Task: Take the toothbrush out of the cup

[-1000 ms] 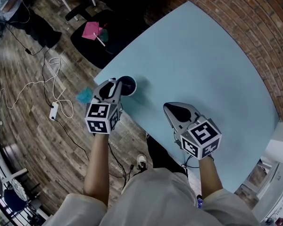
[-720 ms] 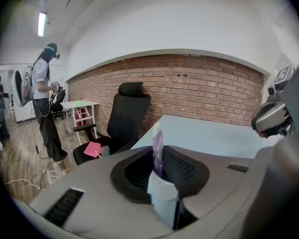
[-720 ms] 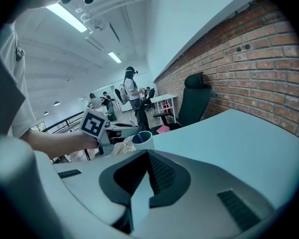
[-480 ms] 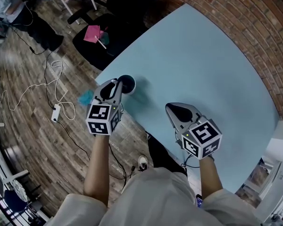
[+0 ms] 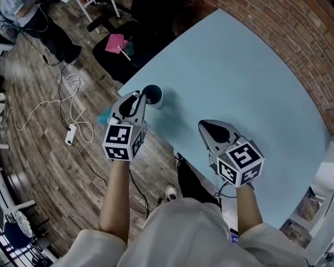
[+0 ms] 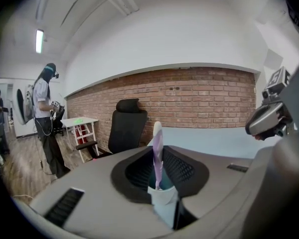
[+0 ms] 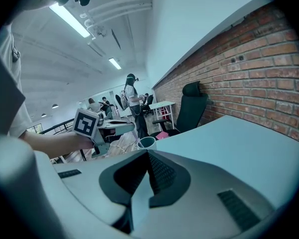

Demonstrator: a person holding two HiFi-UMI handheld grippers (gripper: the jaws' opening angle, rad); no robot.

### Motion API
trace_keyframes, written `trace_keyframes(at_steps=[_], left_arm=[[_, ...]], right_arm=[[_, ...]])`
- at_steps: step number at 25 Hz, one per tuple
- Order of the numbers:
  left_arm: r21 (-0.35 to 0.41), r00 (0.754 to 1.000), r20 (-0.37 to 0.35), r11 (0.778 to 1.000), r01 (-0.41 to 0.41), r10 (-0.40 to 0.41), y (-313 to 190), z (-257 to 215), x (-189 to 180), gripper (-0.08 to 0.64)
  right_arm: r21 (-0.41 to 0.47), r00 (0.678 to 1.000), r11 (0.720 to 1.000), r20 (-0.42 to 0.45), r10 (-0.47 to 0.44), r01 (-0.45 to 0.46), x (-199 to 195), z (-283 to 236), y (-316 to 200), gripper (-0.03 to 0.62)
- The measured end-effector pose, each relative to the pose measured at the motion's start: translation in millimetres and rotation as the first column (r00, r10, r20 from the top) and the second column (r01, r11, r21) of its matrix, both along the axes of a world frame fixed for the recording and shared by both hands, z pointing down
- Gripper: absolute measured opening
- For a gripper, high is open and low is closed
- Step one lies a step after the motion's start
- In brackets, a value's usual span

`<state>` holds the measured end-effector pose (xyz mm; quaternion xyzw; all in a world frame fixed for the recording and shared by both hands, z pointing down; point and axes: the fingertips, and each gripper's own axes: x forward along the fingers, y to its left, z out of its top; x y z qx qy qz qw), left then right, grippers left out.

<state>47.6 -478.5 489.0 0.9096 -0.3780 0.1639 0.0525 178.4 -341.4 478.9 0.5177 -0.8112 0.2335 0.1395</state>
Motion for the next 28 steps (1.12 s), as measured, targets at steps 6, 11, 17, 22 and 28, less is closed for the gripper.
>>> trace_keyframes(at_steps=[6,11,17,22,28], left_arm=[[0.067,1.000,-0.018,0.998,-0.002,0.004,12,-33,-11,0.081],[0.104,1.000,-0.030,0.995,0.008,-0.005,27,-55,-25,0.081],[0.144,1.000,-0.030,0.990,0.004,0.000,51,-78,-41,0.081],[0.157,1.000,-0.016,0.988,0.007,-0.004,73,-89,-55,0.081],[0.173,0.999,0.008,0.984,-0.034,0.033,113,-103,-62,0.080]], right_arm=[[0.034,1.000,0.999,-0.010,0.008,-0.008,-6,-18,9,0.020],[0.073,1.000,0.997,-0.015,0.005,-0.003,-16,-37,18,0.020],[0.115,0.999,0.993,-0.034,0.010,-0.006,-25,-59,30,0.020],[0.158,0.999,0.987,-0.046,0.003,0.004,-34,-79,42,0.020],[0.201,0.998,0.979,-0.064,-0.008,0.021,-51,-100,62,0.020]])
